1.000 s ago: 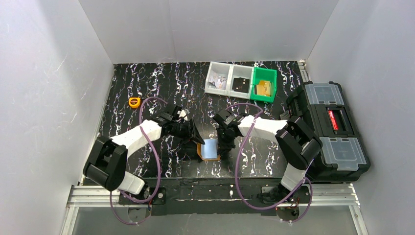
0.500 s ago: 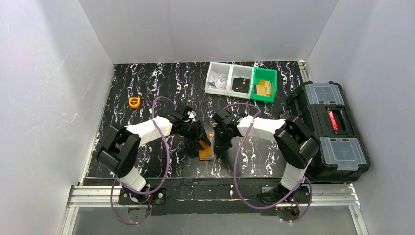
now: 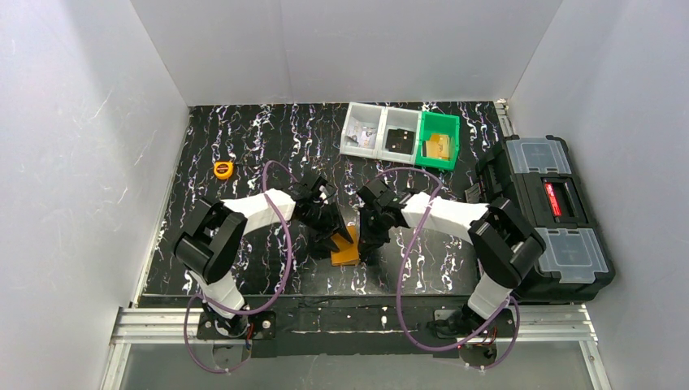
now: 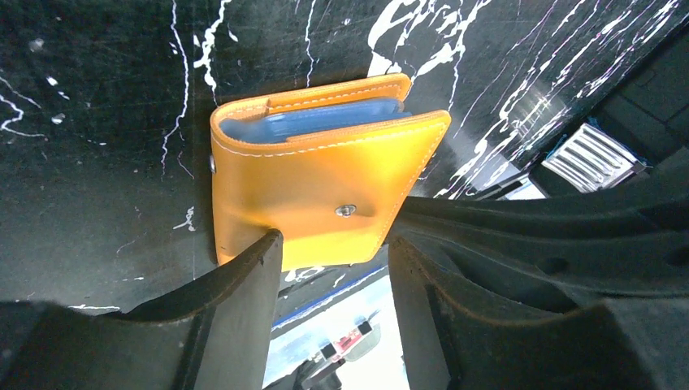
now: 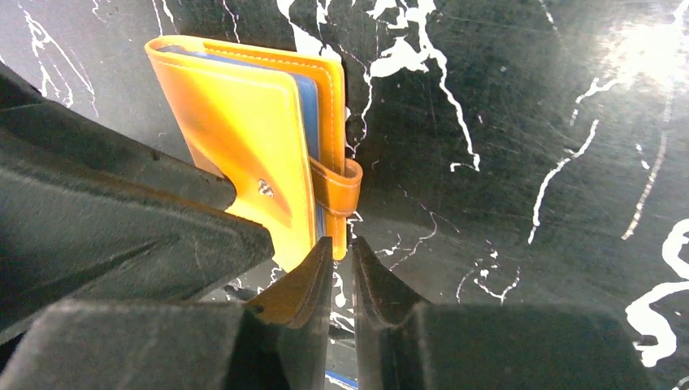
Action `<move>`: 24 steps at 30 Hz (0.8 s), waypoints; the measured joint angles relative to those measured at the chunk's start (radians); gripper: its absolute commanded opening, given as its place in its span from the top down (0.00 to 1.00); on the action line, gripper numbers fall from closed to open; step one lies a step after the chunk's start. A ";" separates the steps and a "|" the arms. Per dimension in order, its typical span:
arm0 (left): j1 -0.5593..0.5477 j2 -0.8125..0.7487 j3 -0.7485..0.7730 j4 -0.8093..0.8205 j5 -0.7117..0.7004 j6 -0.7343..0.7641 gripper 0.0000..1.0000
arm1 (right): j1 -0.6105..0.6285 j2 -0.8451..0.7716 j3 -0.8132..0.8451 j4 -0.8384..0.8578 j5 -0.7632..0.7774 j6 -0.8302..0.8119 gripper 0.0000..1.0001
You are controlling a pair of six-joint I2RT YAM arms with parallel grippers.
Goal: Take the credit cards out of the card holder
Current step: Close the card holder at the center of the board.
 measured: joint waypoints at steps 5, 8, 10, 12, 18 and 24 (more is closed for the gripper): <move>-0.005 0.006 0.019 -0.030 -0.024 0.006 0.49 | 0.000 -0.057 0.001 -0.040 0.040 -0.003 0.75; -0.005 0.006 0.026 -0.043 -0.031 0.011 0.49 | 0.000 -0.102 0.003 -0.072 0.067 -0.005 0.74; -0.005 0.006 0.036 -0.056 -0.035 0.018 0.49 | 0.000 -0.124 0.003 -0.085 0.079 -0.006 0.73; -0.005 0.006 0.050 -0.071 -0.042 0.027 0.49 | 0.000 -0.142 0.005 -0.098 0.088 -0.008 0.72; -0.005 0.006 0.126 -0.115 -0.060 0.064 0.48 | 0.000 -0.166 0.034 -0.132 0.106 -0.020 0.64; -0.005 -0.002 0.210 -0.161 -0.070 0.107 0.48 | -0.009 -0.190 0.067 -0.153 0.107 -0.035 0.61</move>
